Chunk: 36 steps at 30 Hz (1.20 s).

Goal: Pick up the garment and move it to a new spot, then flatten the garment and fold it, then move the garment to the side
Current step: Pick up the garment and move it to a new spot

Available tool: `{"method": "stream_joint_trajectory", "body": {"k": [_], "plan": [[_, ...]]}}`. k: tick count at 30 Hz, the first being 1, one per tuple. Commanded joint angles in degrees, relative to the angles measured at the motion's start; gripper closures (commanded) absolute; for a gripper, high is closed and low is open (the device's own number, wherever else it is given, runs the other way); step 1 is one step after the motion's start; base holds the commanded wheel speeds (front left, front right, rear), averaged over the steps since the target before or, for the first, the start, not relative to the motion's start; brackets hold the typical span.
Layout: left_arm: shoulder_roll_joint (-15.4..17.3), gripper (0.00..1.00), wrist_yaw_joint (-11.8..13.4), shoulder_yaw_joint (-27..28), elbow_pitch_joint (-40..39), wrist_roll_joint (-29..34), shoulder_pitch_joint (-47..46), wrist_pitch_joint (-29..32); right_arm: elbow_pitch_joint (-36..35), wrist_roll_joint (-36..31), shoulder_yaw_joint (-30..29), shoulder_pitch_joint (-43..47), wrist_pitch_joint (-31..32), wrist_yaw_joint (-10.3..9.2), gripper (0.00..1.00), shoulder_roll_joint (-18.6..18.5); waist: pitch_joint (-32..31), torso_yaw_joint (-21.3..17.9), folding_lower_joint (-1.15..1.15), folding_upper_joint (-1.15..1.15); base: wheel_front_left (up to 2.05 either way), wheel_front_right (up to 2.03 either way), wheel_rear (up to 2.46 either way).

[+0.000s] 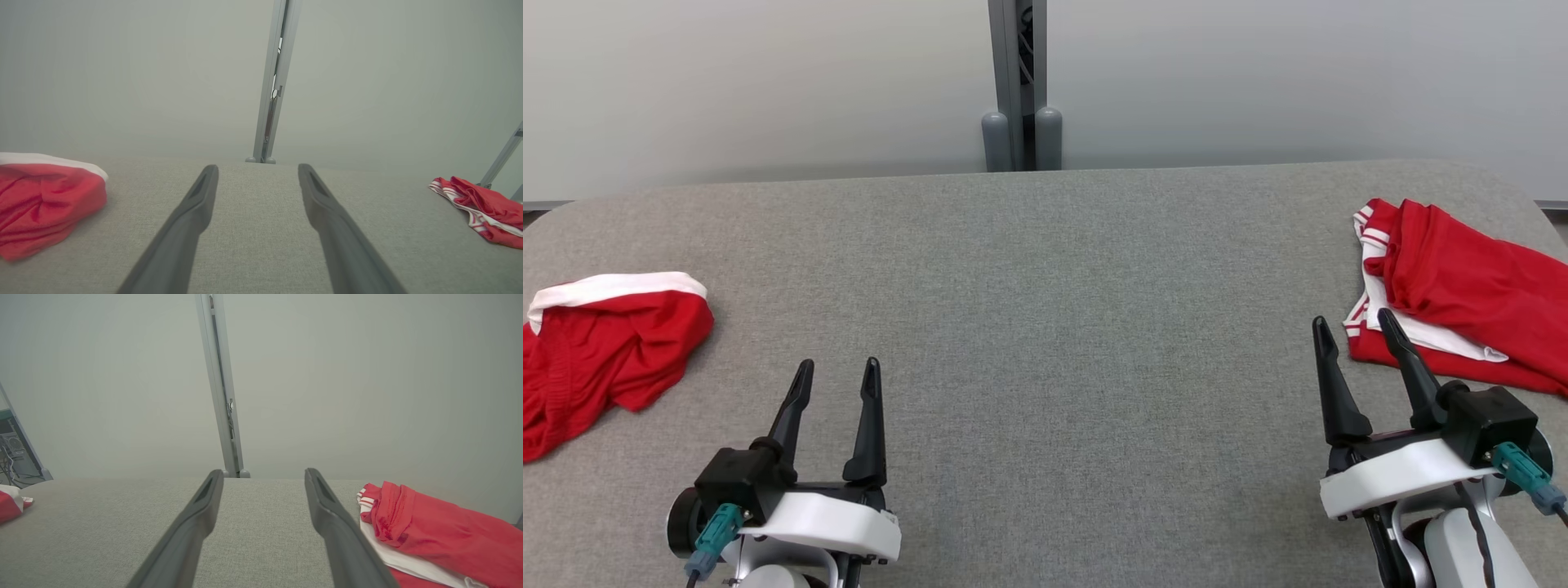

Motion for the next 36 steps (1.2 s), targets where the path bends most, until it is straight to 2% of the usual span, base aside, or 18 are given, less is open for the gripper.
{"method": "stream_joint_trajectory", "body": {"k": [1,27,32,36], "plan": [[0.22,0.00,0.37,-0.14,0.17,-0.24,0.66,0.00,0.05,0.17,-0.36,0.15,-0.08,0.01,0.00,-0.26,0.06,-0.07,0.00,0.00,0.00,0.00,0.00],[0.21,0.00,0.46,-0.22,0.78,-0.42,-0.80,0.00,0.66,0.43,-0.57,-0.90,-0.09,0.01,0.00,-0.25,0.86,0.37,0.00,0.00,0.00,0.00,0.00],[0.22,0.00,0.39,-0.21,0.60,-0.44,-1.58,0.00,0.16,0.65,-0.28,-1.21,-0.09,0.01,0.00,-0.24,1.68,1.87,0.00,0.00,0.00,0.00,0.00],[0.22,0.00,0.33,-0.15,0.60,-0.42,-2.02,0.00,-0.11,0.26,-0.52,-0.77,-0.09,0.01,0.00,-0.25,2.35,4.86,0.00,0.00,0.00,0.00,0.00]]}}
